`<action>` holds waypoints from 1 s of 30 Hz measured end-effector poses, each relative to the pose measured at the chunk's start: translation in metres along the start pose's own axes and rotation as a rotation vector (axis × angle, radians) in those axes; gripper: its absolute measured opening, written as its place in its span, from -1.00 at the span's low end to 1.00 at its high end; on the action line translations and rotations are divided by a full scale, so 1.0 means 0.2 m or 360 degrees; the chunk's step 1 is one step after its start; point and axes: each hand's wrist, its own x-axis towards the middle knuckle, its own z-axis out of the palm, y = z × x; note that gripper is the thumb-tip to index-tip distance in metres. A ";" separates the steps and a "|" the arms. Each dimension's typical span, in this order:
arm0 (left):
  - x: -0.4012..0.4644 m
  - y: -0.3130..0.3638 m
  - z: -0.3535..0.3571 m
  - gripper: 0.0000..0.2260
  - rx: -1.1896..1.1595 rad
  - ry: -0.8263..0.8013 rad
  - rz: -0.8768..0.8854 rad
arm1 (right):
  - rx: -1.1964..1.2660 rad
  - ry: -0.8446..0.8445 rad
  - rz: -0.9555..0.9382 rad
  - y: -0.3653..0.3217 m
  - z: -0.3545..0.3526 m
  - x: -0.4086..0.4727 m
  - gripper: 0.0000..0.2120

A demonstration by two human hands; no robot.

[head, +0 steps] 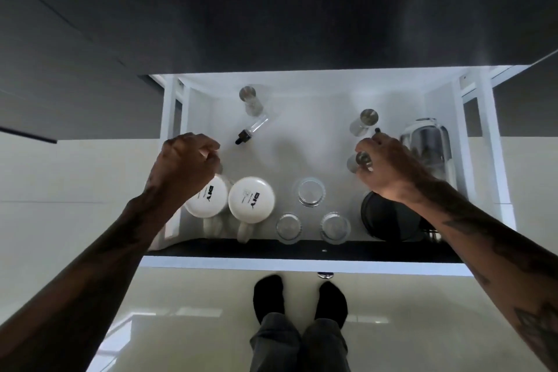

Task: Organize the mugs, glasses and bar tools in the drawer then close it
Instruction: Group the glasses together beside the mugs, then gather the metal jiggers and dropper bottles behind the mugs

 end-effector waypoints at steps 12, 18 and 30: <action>0.25 -0.12 0.00 -0.68 0.0665 -0.0660 0.0045 | 0.0349 -0.0160 -0.0614 -0.73 0.07 0.33 -0.80; 0.28 -0.18 0.04 -0.64 0.0415 -0.0682 -0.0014 | 0.0251 -0.0351 -0.0656 -0.85 0.14 0.37 -0.82; 0.36 -0.14 -0.08 -0.82 0.0207 -0.0411 0.0132 | 0.0393 -0.0067 -0.0201 -0.78 -0.05 0.44 -0.83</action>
